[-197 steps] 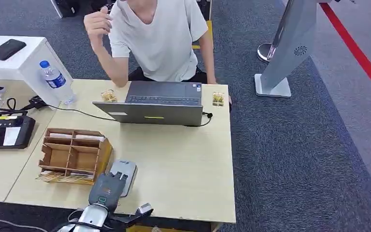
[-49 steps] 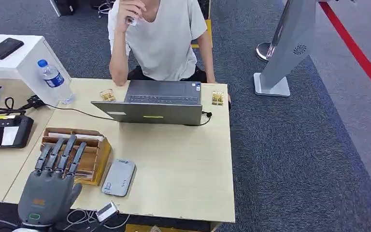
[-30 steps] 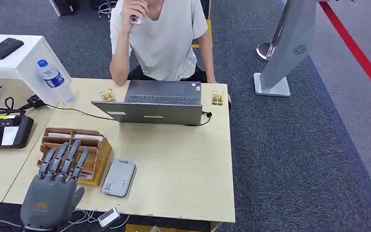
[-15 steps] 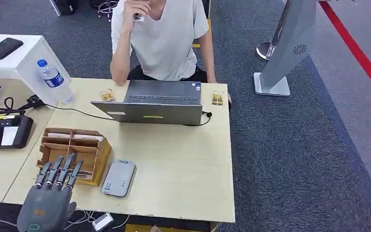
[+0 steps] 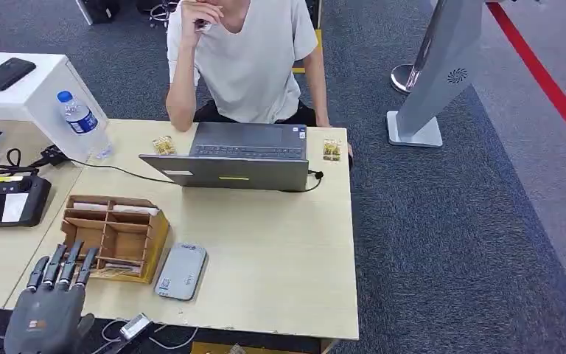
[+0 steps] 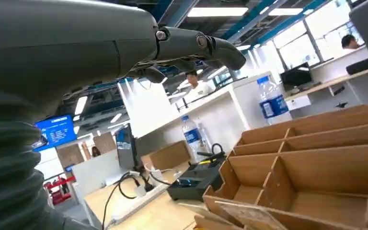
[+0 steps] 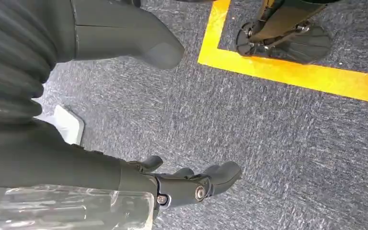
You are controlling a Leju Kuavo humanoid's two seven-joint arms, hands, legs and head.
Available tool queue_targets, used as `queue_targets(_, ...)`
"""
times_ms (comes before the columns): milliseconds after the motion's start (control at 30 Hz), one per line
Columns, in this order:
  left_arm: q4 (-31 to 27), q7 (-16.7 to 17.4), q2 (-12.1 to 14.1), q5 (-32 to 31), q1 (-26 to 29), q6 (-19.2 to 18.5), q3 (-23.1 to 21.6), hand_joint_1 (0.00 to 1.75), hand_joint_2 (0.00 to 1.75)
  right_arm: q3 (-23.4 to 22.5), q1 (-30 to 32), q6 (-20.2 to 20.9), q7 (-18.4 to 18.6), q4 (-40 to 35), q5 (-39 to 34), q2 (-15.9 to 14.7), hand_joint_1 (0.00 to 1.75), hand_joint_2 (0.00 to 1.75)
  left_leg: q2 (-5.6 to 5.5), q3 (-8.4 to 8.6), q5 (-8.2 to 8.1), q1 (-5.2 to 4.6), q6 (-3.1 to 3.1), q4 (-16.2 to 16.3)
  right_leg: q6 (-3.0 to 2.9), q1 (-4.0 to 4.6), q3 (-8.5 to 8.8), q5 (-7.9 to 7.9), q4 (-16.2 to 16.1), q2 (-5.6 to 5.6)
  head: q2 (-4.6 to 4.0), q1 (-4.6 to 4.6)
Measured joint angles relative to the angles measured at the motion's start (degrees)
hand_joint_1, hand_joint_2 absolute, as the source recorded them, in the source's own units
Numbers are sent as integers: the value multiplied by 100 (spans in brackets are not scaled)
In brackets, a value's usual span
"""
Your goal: Pass the card to the sensor for recognition and then transmit it.
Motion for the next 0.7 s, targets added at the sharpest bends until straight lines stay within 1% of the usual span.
queue_targets(167, 322, -324, -352, 0, 53, 26, 589, 0, 175, -24, -4, -4, -15, 0, 29, 0, 0, 175, 0, 0, 0, 0, 0, 0, 0, 0, 0, 0, 0, 0, 0, -2)
queue_targets(333, 534, -370, -597, -2, 65, -2, 949, 0, 175, -26, -11, -13, -33, 2, 29, 0, 0, 175, 0, 1, 0, 0, 0, 0, 0, 0, 0, 0, 0, 0, 0, 0)
queue_targets(400, 729, -381, -694, -2, 38, 7, 1161, 0, 175, -18, -13, -24, -35, 9, 29, 0, 0, 175, 1, 2, 0, 0, 0, 0, 0, 0, 0, 0, 0, 1, 0, -2)
queue_targets(533, 1099, -422, -824, 0, -27, 57, 1538, 0, 175, 26, -15, -28, -35, 28, 29, -2, 0, 175, 0, 3, 0, 1, 0, 0, 0, 0, 0, 0, 0, 0, 0, -2)
queue_targets(700, 1528, -422, -901, -2, -108, 147, 1829, 0, 175, 127, -17, -35, -35, 70, 29, -9, 0, 175, 0, 3, 0, 1, 0, 0, 0, 0, 0, 0, 0, 1, 0, 0)
